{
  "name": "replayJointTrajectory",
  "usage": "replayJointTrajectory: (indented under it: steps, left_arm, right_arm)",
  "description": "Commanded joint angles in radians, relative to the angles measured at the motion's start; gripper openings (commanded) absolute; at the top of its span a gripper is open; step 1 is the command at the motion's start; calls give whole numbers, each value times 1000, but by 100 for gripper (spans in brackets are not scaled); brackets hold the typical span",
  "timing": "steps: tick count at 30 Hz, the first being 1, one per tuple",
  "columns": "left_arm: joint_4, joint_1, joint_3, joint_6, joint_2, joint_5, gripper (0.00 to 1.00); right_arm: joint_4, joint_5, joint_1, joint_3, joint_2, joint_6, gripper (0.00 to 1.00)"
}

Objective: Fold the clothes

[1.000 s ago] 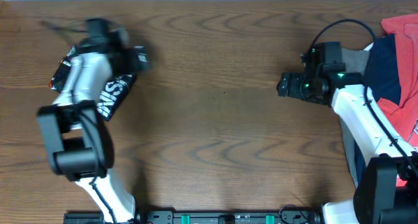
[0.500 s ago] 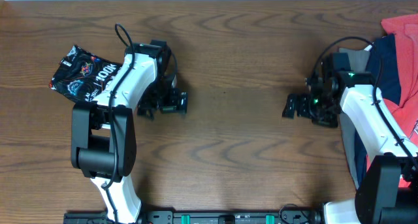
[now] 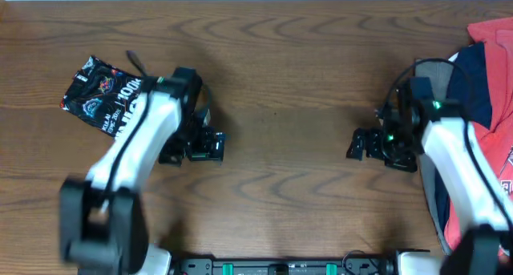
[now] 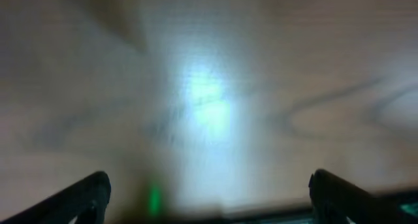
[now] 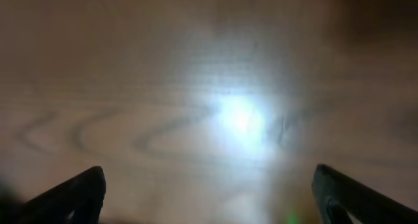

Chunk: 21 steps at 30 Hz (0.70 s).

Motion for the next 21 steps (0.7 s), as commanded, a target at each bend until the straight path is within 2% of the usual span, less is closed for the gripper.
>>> replayJointTrajectory:
  steps: [1,6,12,16,21]
  left_arm:
    - [115,-21,-127,-16,-224,-19,98]
    - [340,-102,-373,-64,-663,-169,98]
    - [434,-130,-491,-68,-1028,-192,98]
    - [427,-130,-491,-68,-1170,-192,98]
    - [427,-130,-491,-68,-1236,-192,98]
  right_arm:
    - [93,101,48,-93,-185,68,99]
    - [287,291,195,-302,-587,138,99]
    - [359,417,256,-423,-938,153,99]
    - [308,416,256,-429,-1061,154,99]
    - [257,416,256,-429,-1087,154,99]
